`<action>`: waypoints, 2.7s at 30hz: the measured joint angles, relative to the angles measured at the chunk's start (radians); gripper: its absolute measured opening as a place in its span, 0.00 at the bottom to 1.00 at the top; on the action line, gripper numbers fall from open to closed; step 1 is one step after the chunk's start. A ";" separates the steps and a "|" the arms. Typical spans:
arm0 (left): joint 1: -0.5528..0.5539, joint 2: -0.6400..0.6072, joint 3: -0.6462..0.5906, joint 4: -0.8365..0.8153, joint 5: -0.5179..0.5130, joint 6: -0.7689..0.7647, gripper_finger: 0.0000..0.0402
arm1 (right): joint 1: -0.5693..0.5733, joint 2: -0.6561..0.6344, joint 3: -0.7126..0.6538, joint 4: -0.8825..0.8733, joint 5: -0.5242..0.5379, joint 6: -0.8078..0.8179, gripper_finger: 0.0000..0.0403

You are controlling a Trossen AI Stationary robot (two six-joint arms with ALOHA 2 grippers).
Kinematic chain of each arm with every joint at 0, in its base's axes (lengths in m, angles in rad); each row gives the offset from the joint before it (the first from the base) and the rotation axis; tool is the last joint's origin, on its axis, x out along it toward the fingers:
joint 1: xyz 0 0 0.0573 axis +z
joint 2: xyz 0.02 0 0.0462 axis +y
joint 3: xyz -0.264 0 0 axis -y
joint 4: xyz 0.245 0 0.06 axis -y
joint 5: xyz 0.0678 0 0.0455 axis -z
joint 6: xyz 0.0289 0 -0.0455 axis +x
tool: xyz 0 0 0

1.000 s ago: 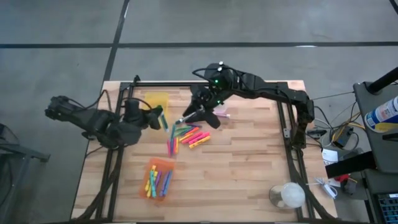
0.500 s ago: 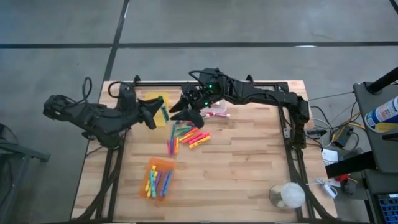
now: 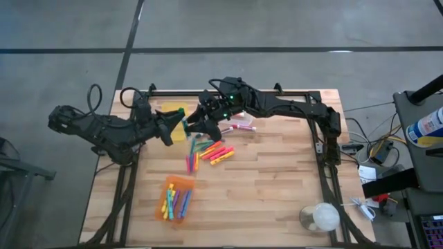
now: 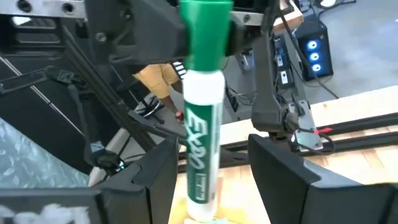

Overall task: Pick & Place Markers
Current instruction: Put the green marker from the orange bin into the transparent bin, then put the pink marker into the transparent bin

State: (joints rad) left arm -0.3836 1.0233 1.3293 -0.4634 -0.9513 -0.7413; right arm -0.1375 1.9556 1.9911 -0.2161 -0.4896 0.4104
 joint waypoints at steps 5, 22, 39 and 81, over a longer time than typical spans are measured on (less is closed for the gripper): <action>0.000 0.000 0.000 0.000 0.000 0.012 0.14 | 0.004 0.000 0.000 0.020 -0.005 -0.003 0.34; 0.003 -0.026 0.000 -0.001 0.016 0.088 0.29 | -0.002 0.000 0.000 0.037 -0.008 -0.025 0.11; 0.000 -0.190 -0.006 -0.057 0.128 0.110 0.45 | -0.177 -0.006 0.000 -0.600 0.301 -0.293 0.13; 0.000 -0.156 -0.008 -0.059 0.069 0.014 0.45 | -0.392 0.134 -0.116 -0.902 0.278 -0.553 0.50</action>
State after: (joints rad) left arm -0.3836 0.8672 1.3216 -0.5222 -0.8823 -0.7269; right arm -0.5292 2.0898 1.8755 -1.1178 -0.2120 -0.1424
